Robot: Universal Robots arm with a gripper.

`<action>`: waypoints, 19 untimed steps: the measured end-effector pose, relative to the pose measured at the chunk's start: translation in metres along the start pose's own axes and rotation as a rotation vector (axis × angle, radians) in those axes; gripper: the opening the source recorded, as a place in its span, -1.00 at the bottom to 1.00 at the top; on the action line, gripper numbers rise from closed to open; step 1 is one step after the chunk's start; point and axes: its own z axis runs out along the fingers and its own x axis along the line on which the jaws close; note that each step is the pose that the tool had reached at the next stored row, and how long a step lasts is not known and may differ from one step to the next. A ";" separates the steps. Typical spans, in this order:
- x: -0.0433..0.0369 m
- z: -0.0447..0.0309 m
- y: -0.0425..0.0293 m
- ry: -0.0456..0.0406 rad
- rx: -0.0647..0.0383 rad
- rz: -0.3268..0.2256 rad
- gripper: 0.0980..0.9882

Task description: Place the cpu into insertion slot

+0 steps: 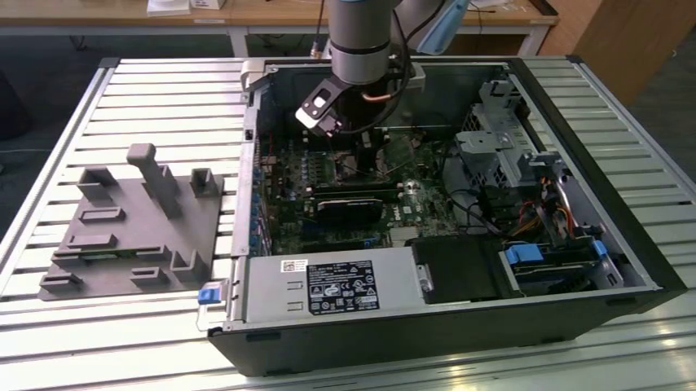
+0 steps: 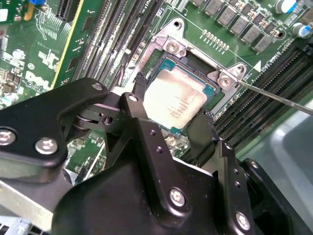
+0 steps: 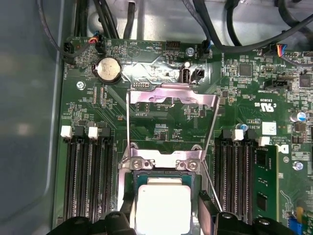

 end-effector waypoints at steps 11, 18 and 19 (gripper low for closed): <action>-0.0030 -0.0058 0.0030 0.0121 0.023 0.000 -0.29; -0.0030 -0.0066 0.0043 0.0192 0.028 0.000 -0.95; -0.0030 -0.0067 0.0043 0.0196 0.028 0.000 -0.95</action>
